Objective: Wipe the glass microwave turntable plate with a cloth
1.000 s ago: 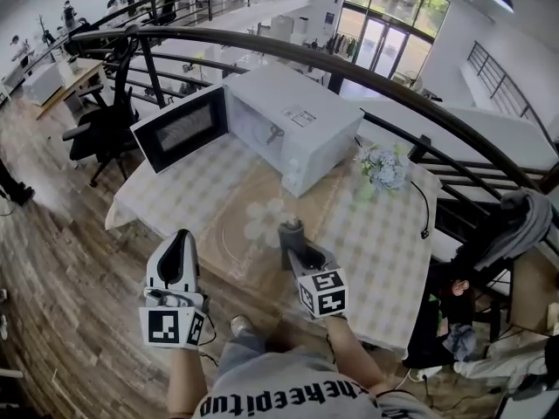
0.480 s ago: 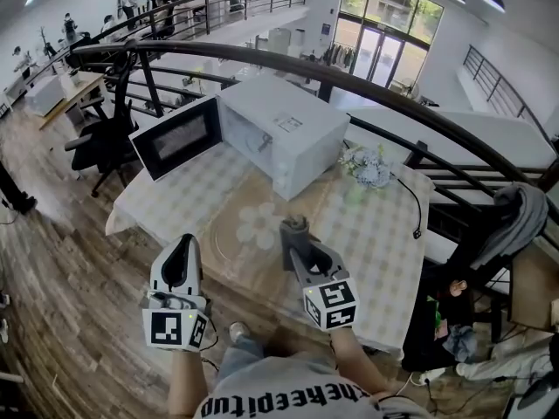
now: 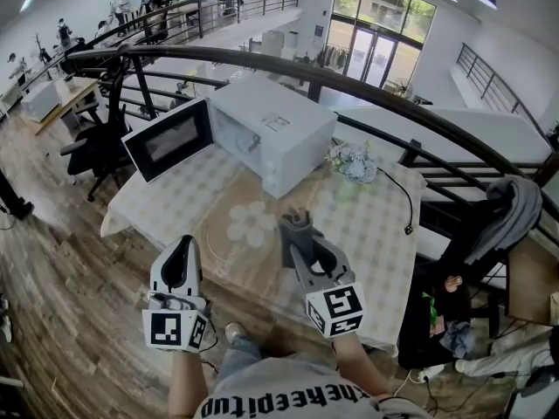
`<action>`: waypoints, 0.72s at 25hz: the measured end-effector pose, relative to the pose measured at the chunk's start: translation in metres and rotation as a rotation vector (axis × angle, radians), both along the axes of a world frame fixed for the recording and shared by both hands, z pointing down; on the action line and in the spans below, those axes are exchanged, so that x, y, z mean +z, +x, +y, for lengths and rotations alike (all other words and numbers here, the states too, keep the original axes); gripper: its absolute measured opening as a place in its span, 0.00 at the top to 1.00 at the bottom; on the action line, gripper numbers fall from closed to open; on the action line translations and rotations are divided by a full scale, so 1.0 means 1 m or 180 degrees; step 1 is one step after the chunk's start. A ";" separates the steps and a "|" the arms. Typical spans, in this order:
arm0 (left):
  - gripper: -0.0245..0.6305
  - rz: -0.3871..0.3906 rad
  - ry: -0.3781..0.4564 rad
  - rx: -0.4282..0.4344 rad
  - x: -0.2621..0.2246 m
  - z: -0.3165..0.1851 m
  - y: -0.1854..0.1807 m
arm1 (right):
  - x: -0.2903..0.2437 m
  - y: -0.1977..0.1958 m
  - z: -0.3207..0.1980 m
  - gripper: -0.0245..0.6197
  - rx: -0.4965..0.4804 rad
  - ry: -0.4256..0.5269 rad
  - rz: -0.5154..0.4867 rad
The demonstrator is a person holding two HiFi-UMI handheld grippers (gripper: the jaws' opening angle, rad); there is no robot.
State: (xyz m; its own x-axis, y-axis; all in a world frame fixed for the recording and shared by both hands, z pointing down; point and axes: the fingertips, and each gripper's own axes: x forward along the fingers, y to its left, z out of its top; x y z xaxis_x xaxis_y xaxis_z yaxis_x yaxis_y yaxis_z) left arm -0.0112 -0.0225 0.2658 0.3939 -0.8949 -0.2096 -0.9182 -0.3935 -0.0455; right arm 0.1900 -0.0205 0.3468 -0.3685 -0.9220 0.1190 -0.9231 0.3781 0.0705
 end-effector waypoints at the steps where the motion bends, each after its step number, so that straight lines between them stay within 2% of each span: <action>1: 0.94 0.0000 0.0002 0.0003 0.000 0.001 0.002 | -0.004 0.001 0.002 0.79 -0.0005 0.0035 -0.0006; 12: 0.94 0.0024 0.0013 0.0017 -0.003 0.009 0.014 | -0.043 0.010 0.021 0.80 -0.0008 0.0416 -0.0080; 18: 0.94 0.0016 0.0026 0.0006 -0.004 0.009 0.016 | -0.046 0.016 0.023 0.80 0.0046 0.0447 -0.0119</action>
State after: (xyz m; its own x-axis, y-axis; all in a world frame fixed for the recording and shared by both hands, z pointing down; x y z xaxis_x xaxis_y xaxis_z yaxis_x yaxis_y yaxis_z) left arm 0.0045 -0.0131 0.2618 0.3945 -0.8924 -0.2189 -0.9177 -0.3949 -0.0441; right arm 0.2056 0.0023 0.3009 -0.3569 -0.9338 -0.0251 -0.9313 0.3536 0.0871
